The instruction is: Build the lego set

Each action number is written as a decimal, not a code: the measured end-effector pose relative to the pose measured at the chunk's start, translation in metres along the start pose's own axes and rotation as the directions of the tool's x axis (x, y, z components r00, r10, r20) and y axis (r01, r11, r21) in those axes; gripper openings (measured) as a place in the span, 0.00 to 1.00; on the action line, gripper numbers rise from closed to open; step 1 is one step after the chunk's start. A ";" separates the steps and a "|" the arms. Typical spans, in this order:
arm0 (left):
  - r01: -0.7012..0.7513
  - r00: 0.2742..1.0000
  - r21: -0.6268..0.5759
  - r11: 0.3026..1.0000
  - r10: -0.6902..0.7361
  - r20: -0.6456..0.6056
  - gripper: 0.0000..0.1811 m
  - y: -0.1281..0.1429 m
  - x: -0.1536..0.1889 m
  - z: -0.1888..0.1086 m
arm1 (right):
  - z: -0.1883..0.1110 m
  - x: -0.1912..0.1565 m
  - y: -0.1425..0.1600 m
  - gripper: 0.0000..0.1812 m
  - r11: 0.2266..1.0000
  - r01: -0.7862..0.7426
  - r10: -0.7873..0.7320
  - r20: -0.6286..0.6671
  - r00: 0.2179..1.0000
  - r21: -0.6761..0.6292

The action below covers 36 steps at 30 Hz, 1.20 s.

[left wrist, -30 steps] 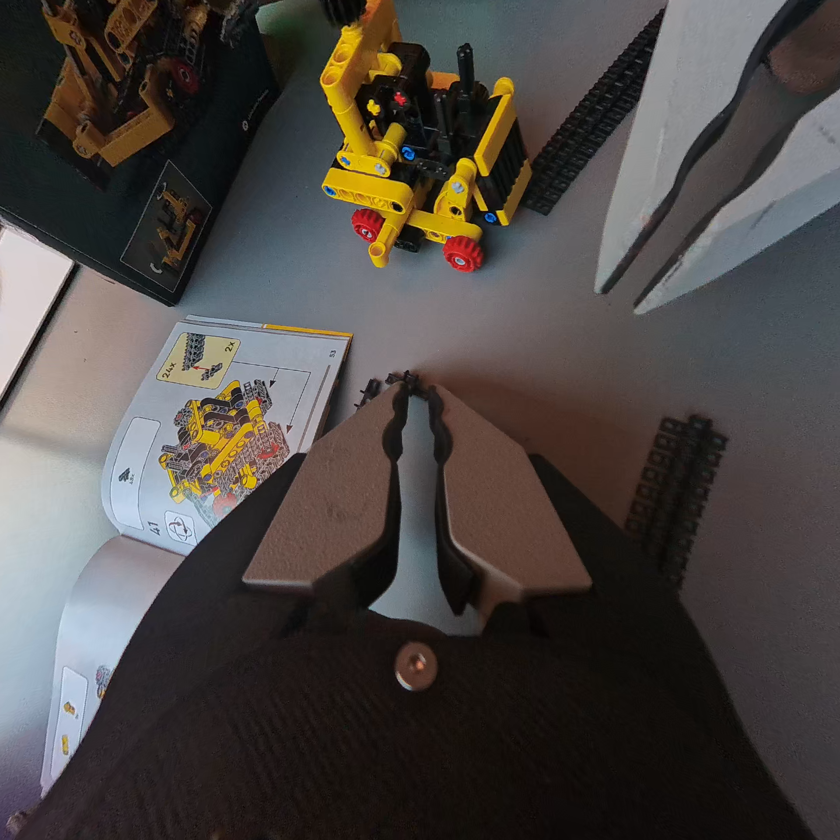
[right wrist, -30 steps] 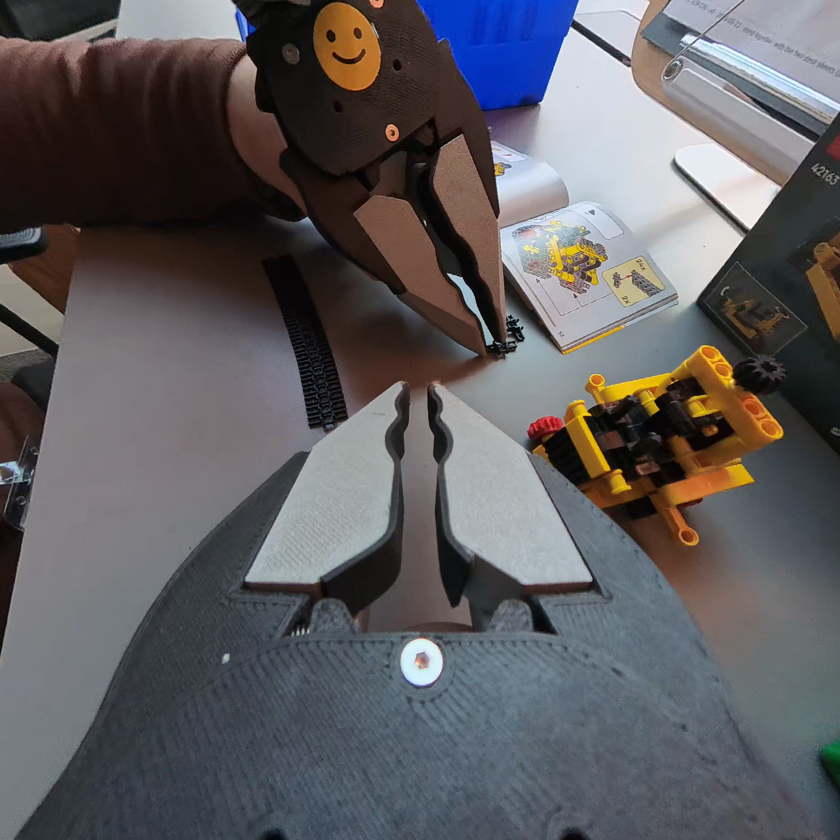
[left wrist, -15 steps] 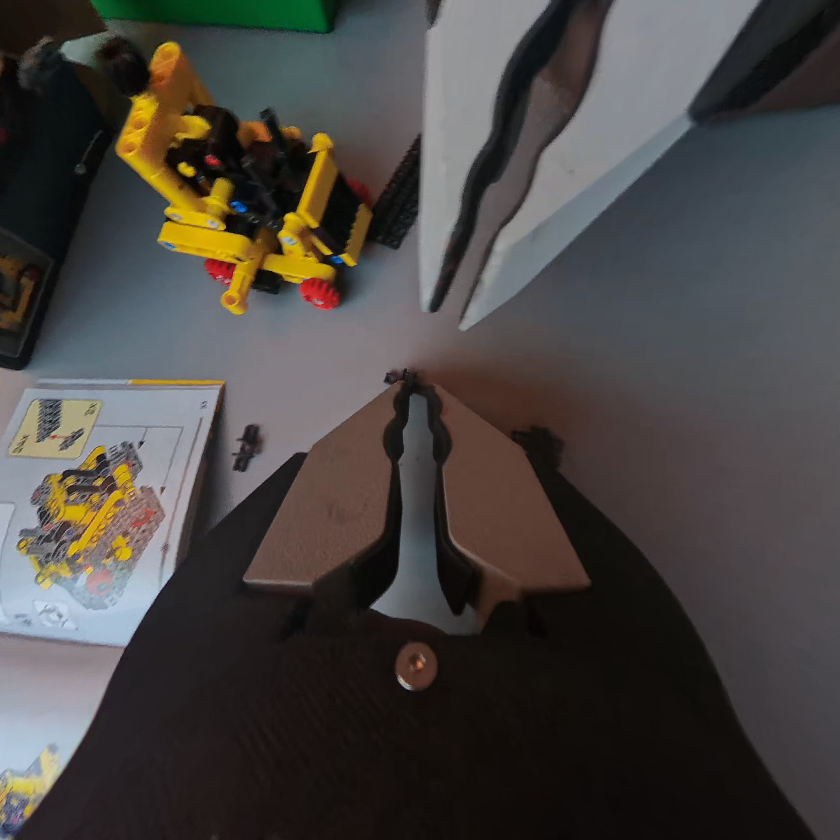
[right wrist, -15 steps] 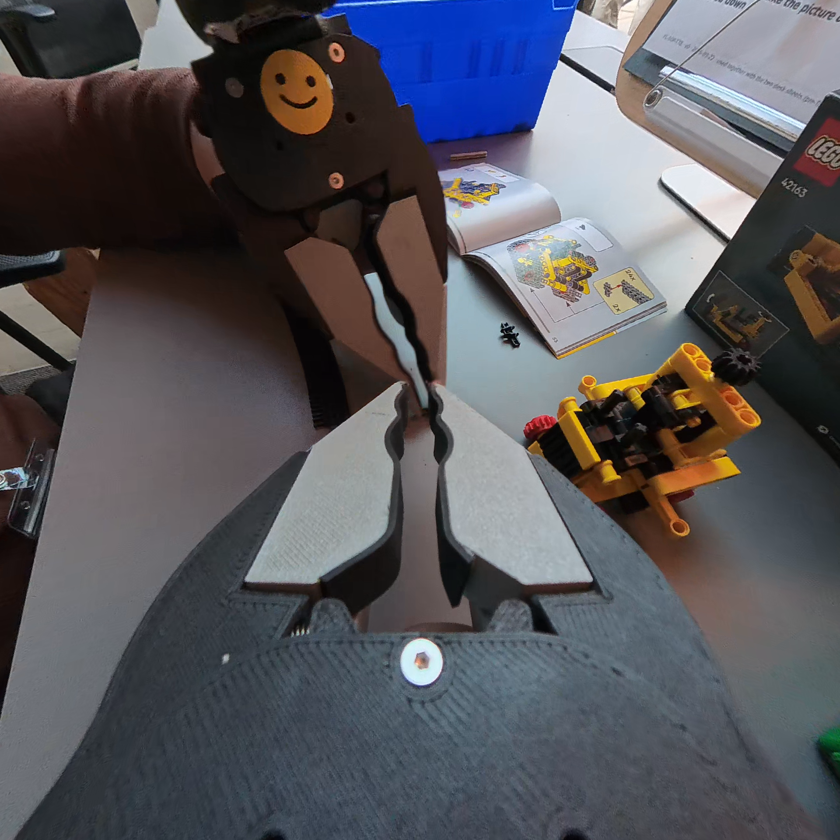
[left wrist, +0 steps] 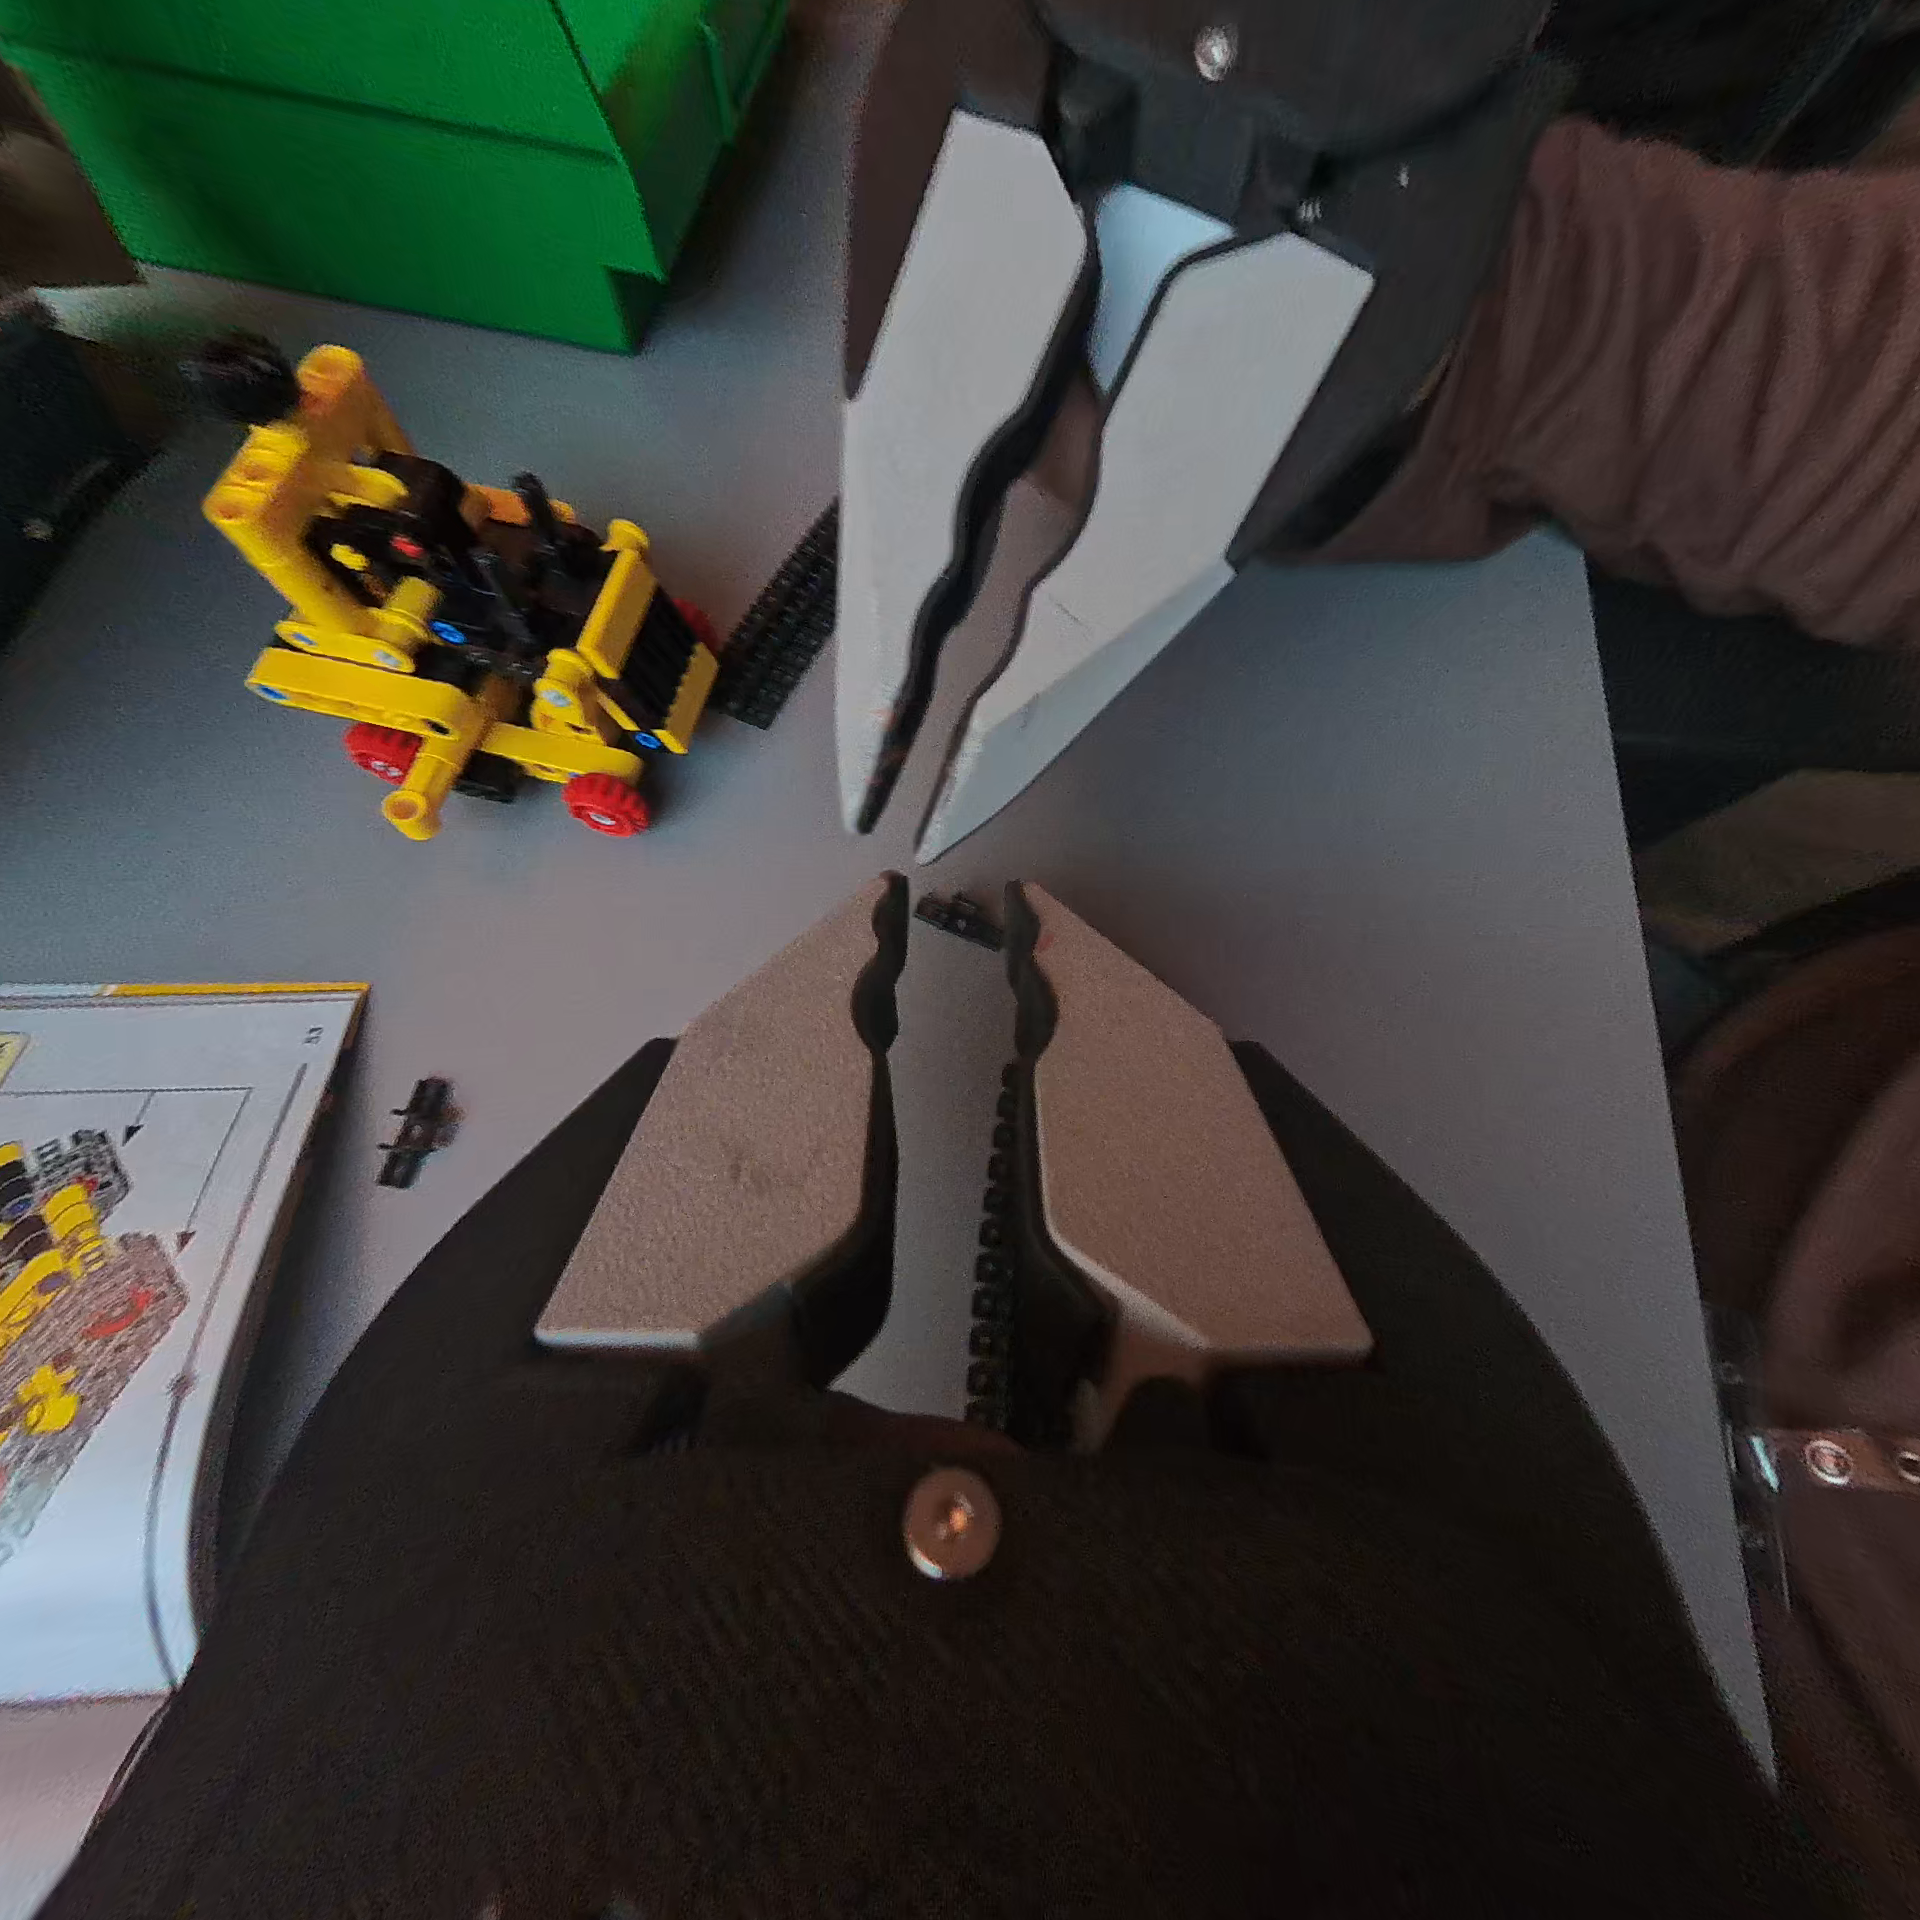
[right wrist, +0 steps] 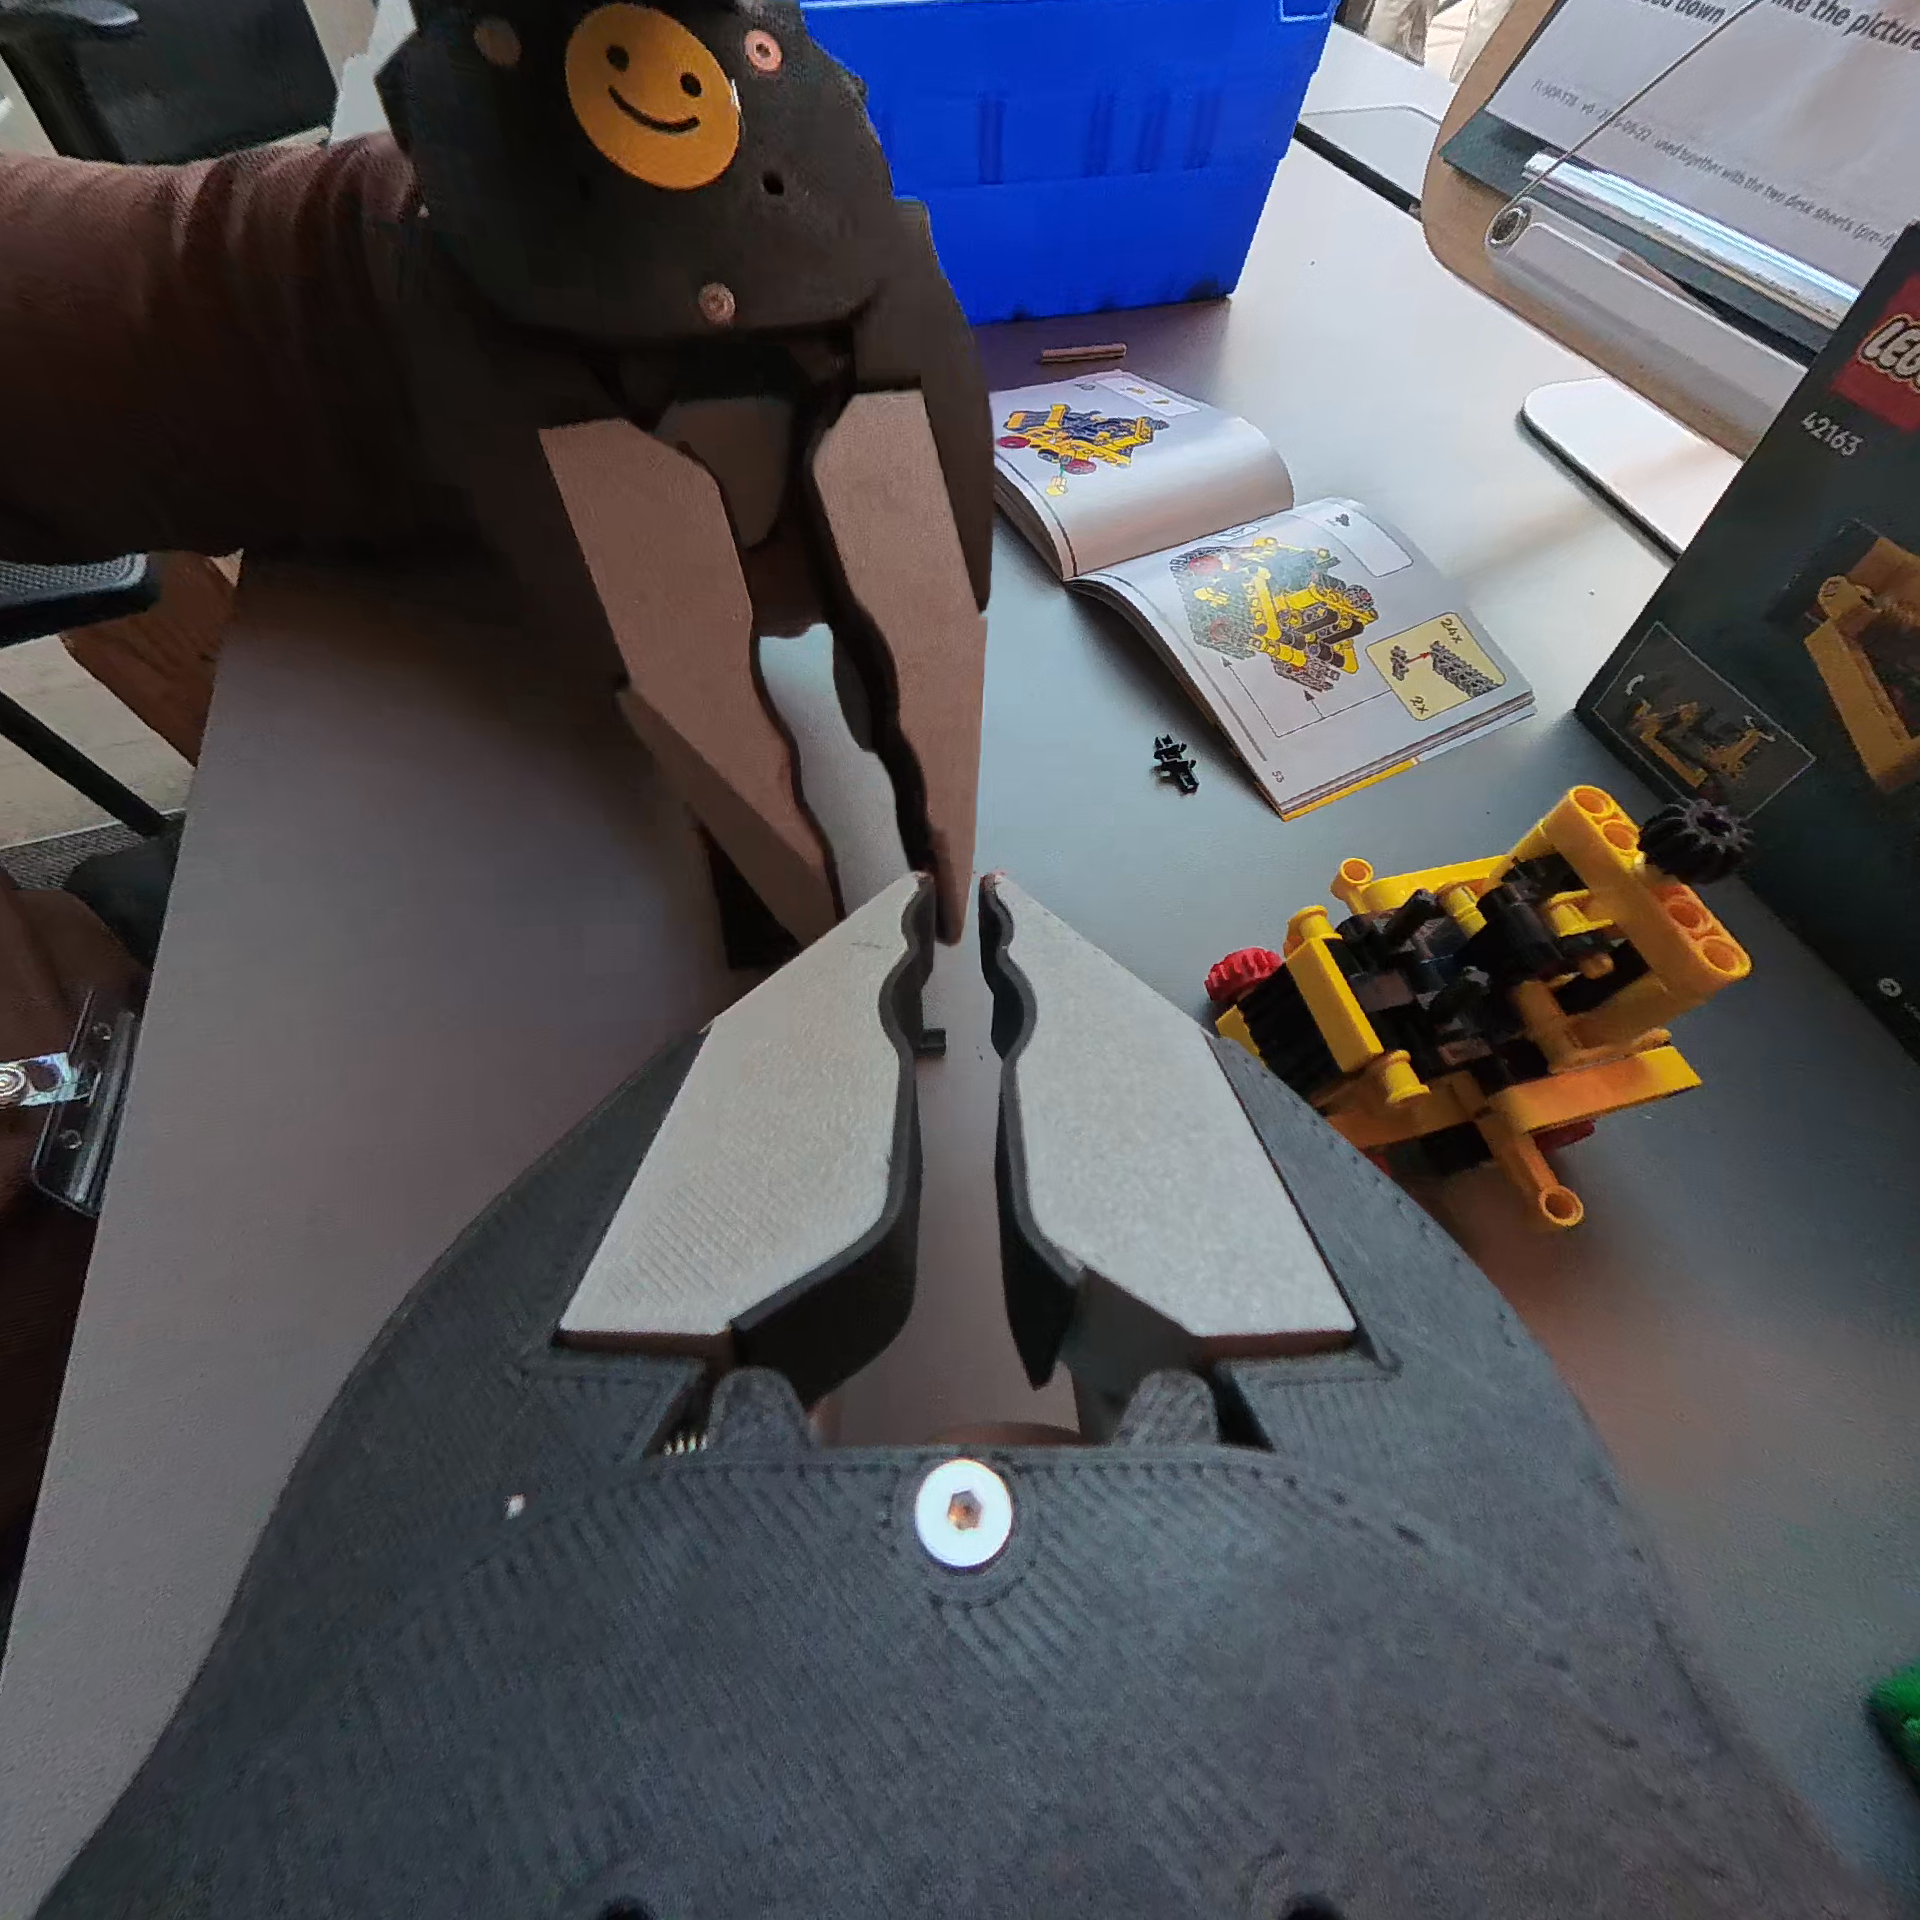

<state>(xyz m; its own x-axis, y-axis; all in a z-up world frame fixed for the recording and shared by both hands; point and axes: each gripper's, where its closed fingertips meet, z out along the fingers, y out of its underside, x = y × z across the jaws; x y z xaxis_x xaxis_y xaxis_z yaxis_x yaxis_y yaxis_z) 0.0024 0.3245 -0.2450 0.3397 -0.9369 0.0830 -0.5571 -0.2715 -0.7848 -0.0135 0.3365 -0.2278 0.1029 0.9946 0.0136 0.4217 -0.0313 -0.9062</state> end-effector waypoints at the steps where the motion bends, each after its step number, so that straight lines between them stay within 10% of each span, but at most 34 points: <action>1: 0.017 1.000 0.026 1.000 -0.017 0.015 0.08 -0.003 -0.005 -0.004 | 0.000 0.000 0.000 0.03 1.000 0.001 -0.001 0.000 1.000 0.001; 16: 0.083 0.975 0.147 0.986 -0.111 0.193 0.08 -0.001 -0.048 -0.037 | -0.009 0.017 -0.006 0.02 0.997 -0.060 0.064 -0.072 0.995 0.046; 36: -0.050 0.998 -0.046 0.998 0.049 -0.033 0.08 0.028 0.007 -0.026 | -0.002 -0.009 0.036 0.04 0.978 0.005 -0.005 0.001 1.000 -0.207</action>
<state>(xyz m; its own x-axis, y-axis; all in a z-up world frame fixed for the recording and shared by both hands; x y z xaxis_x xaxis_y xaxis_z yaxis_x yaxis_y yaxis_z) -0.0310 0.3046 -0.2501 0.2875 -0.9556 0.0647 -0.6079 -0.2343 -0.7587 0.0024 0.3261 -0.2596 0.1002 0.9948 0.0183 0.5993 -0.0457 -0.7992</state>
